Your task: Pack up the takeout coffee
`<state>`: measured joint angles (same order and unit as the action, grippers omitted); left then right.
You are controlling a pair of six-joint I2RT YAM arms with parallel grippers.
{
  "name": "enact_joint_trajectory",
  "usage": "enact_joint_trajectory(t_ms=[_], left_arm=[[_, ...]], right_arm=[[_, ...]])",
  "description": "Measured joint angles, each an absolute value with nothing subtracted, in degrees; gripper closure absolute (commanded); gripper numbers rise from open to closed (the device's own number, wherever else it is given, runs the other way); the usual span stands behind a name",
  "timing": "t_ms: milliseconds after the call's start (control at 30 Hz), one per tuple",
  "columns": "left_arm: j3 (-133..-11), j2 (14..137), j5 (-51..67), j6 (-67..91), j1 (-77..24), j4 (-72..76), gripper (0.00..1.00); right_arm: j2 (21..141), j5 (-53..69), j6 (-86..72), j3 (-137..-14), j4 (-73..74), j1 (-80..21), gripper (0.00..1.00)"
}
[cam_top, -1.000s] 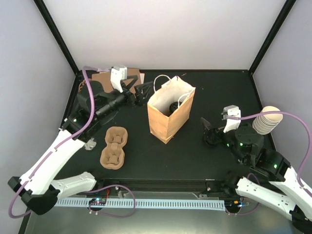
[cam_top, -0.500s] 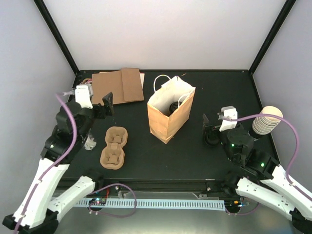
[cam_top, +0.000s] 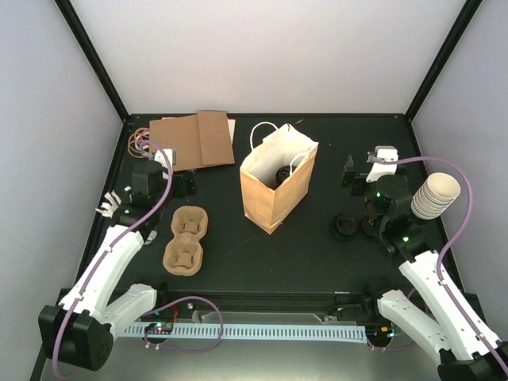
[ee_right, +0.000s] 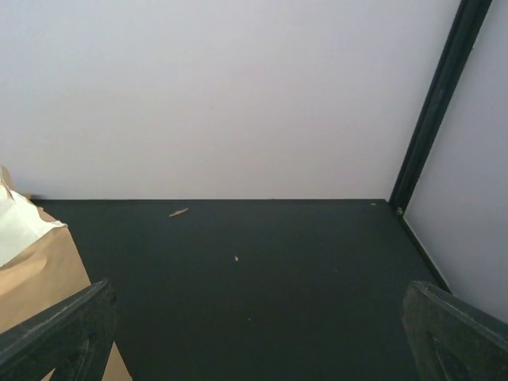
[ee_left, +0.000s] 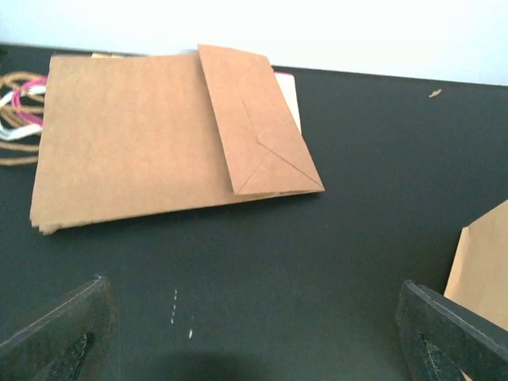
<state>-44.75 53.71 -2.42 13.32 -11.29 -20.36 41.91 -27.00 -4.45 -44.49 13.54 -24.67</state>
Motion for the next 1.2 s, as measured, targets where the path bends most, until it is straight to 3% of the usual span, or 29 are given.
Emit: enact_joint_trajectory(t_ms=[267, 500, 700, 867, 1200], left_arm=[[-36.14, 51.79, -2.26, 7.38, -9.63, -7.38, 0.01], [-24.88, 51.75, -3.70, 2.37, -9.32, 6.96, 0.01], [-20.47, 54.94, -5.63, -1.96, -8.05, 17.28, 0.01], [-18.11, 58.67, -6.42, -2.85, -6.22, 25.23, 0.01], [-17.21, 68.23, -6.22, -3.66, -3.70, 37.32, 0.01]], right_arm=[[45.10, -20.97, -5.23, -36.56, -0.69, -17.91, 0.04], [46.63, -14.33, -7.09, -27.77, -11.18, -7.86, 0.00], [47.90, -11.44, -3.29, -18.31, -20.75, -7.25, 0.00], [52.71, -9.45, -0.84, -17.63, -25.82, -7.25, 0.00], [68.60, -8.67, 1.21, -13.72, -44.53, -7.01, 0.03]])
